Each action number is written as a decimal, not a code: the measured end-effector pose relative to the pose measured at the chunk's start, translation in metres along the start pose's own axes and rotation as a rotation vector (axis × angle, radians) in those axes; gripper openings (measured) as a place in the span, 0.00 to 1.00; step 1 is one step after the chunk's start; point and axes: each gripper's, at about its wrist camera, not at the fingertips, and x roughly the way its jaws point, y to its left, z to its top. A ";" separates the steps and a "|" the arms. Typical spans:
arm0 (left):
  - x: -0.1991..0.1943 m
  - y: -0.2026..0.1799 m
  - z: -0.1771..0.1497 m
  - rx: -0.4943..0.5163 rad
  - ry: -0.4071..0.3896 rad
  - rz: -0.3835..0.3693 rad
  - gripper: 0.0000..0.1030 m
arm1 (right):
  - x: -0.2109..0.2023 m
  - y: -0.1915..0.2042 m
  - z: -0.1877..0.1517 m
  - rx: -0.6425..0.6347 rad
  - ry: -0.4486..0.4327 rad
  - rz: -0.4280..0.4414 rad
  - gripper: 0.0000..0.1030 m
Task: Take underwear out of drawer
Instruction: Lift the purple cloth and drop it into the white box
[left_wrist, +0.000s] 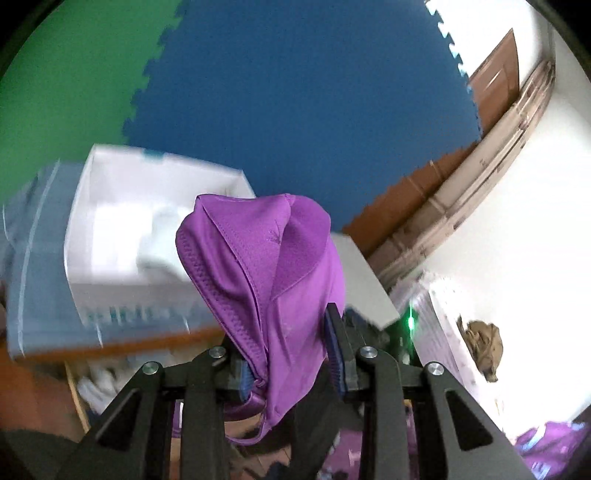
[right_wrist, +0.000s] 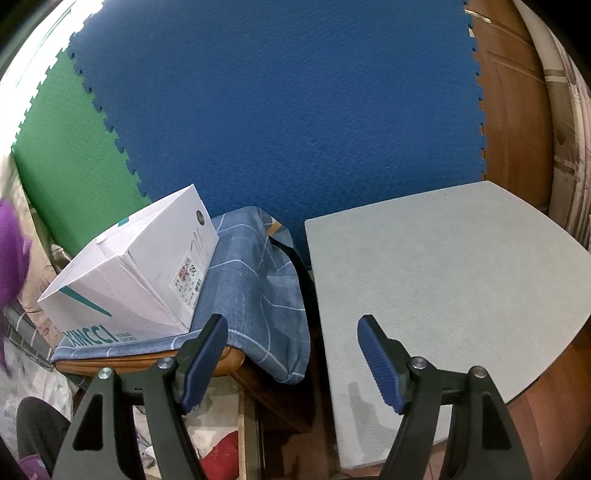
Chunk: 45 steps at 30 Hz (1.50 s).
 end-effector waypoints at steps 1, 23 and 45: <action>0.000 -0.001 0.013 0.018 -0.018 0.023 0.28 | 0.000 0.000 0.000 0.001 -0.001 0.002 0.73; 0.122 0.146 0.105 -0.046 0.111 0.436 0.35 | 0.000 -0.003 0.001 0.007 0.000 0.019 0.73; -0.003 0.106 -0.003 0.184 -0.163 0.591 0.99 | 0.010 0.045 -0.012 -0.224 0.137 0.204 0.73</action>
